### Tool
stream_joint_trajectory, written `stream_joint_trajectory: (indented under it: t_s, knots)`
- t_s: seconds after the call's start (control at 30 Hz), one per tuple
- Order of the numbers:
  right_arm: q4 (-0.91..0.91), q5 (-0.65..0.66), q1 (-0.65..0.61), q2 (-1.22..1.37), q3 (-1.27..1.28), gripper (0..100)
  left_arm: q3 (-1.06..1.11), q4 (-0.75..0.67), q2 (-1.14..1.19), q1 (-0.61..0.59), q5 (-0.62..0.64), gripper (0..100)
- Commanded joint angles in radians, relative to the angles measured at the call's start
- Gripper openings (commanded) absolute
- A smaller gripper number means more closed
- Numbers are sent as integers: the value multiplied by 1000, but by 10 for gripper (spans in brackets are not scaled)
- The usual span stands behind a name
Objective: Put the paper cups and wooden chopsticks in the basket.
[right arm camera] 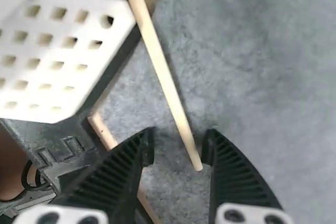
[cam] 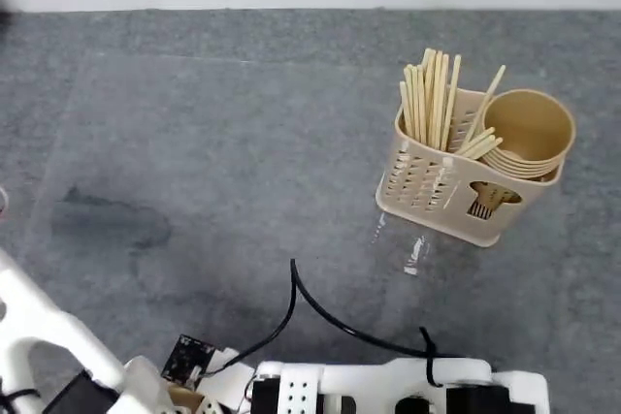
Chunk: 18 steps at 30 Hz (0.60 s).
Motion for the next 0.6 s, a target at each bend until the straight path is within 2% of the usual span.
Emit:
stream_joint_trajectory:
  t_s: [0.0,0.17,0.3,0.57]
  knots:
    - [-19,-9,-2,25,-23,158,-58,2,-5,-18,3,141]
    - [-18,-9,56,28,-23,144,-59,2,-3,-20,-18,141]
    - [-15,-3,128,27,-23,9,-58,2,2,-25,-23,141]
    - [15,-3,171,25,-25,9,-59,2,2,-28,-25,141]
